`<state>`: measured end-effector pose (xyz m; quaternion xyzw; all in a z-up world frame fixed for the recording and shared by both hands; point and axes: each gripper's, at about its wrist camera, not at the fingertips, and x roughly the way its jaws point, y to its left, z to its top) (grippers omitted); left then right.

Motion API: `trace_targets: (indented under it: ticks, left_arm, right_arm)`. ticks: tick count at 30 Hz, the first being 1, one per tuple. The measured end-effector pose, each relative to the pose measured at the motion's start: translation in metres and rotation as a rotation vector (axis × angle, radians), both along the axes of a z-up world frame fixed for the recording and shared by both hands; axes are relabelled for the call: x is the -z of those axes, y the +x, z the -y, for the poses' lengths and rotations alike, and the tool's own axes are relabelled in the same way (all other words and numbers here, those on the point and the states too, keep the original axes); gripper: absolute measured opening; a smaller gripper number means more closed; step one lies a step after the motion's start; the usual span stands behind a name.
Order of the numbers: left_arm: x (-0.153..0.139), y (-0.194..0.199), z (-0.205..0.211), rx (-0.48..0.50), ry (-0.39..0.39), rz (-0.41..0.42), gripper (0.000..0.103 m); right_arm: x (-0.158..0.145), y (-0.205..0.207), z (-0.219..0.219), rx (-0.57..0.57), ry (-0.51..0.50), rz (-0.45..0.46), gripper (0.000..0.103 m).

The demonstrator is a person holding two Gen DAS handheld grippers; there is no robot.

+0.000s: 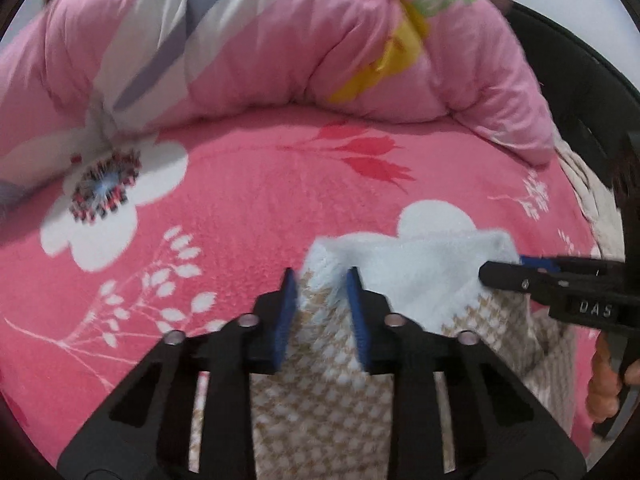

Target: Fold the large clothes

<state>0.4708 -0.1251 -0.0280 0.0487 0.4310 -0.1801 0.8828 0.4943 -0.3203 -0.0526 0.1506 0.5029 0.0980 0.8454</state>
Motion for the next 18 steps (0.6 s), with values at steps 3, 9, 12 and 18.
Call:
trace_targets:
  ticks: [3,9,12,18]
  left_arm:
    - [-0.020,-0.028,-0.005,0.056,0.013,0.056,0.015]
    - [-0.043,-0.105,-0.025,0.165,0.041,0.148,0.013]
    - [-0.037,-0.141,-0.033,0.201,0.065,0.165,0.013]
    - [0.004,-0.197,-0.038,0.245,0.187,0.201,0.013]
  right_arm:
    - [-0.019,-0.029,-0.006,-0.044,-0.022,0.054,0.020]
    - [-0.041,-0.107,-0.021,-0.121,-0.097,0.153,0.020]
    - [-0.031,-0.142,-0.033,-0.162,-0.167,0.184,0.020]
    - [0.006,-0.176,-0.039,-0.176,-0.223,0.141,0.025]
